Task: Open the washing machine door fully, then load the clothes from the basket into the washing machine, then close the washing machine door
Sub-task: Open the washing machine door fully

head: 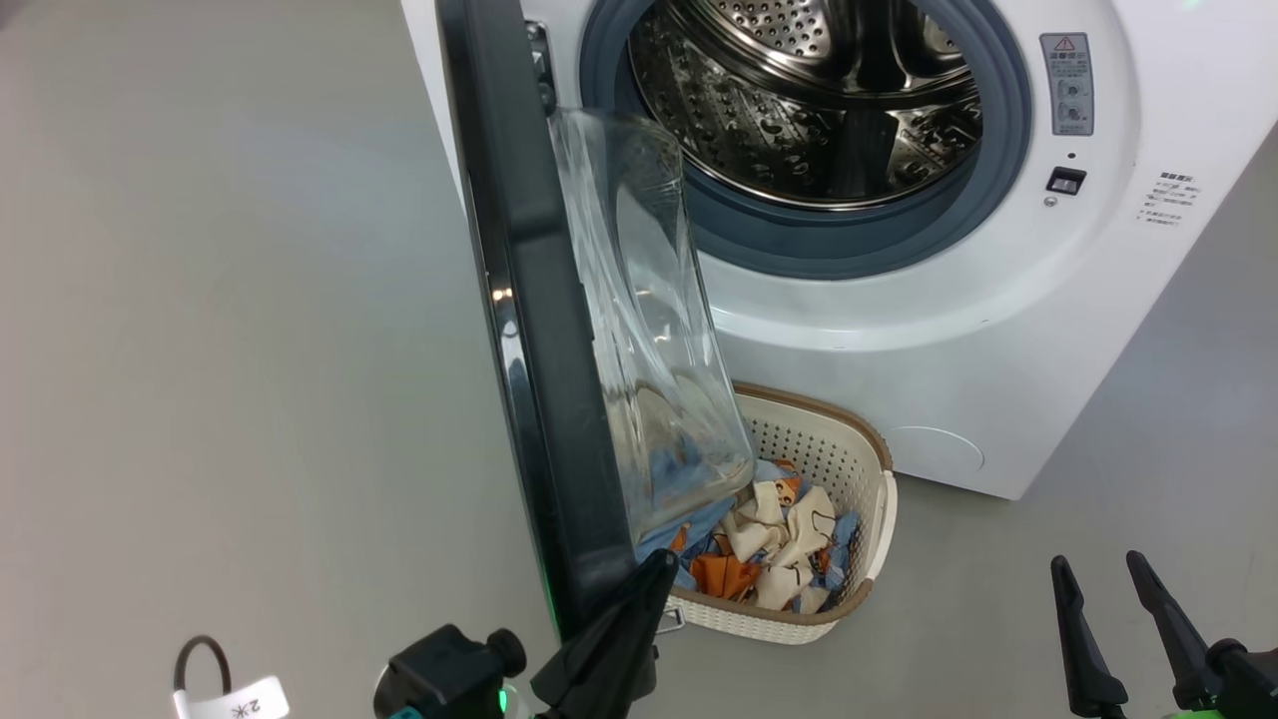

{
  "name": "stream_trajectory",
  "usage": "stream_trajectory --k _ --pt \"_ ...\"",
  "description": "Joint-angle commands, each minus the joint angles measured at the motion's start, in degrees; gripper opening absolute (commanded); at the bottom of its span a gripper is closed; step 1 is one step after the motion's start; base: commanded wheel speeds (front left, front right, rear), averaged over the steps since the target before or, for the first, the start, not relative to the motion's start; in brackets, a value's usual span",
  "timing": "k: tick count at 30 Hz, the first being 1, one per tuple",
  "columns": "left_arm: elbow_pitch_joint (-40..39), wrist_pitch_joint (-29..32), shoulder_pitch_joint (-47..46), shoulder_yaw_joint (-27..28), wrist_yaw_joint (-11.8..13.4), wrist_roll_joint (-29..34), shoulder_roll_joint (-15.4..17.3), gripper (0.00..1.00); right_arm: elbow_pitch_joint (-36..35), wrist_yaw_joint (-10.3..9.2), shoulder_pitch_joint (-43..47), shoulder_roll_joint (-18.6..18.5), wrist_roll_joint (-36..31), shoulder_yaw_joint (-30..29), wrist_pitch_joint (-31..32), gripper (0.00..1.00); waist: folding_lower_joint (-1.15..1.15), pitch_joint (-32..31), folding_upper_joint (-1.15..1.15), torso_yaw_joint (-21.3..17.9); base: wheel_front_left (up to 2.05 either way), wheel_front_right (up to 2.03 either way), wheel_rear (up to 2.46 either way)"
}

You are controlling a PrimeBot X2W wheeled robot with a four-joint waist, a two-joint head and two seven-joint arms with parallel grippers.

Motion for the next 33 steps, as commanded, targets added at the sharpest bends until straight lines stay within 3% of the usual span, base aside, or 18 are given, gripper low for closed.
stream_trajectory --k 1,33 --pt "-0.3 -0.2 -2.4 3.3 1.6 0.9 0.6 0.0 -1.1 0.52 -2.0 -0.9 0.0 1.4 -0.7 1.0 0.0 0.1 0.0 0.2 0.0 0.0 0.0" --pt "0.2 0.1 -2.1 6.3 5.5 1.9 2.4 0.0 -0.9 0.52 -2.1 -1.2 0.0 1.7 -0.7 1.0 0.0 1.2 0.0 7.0 0.0 0.0 0.0"
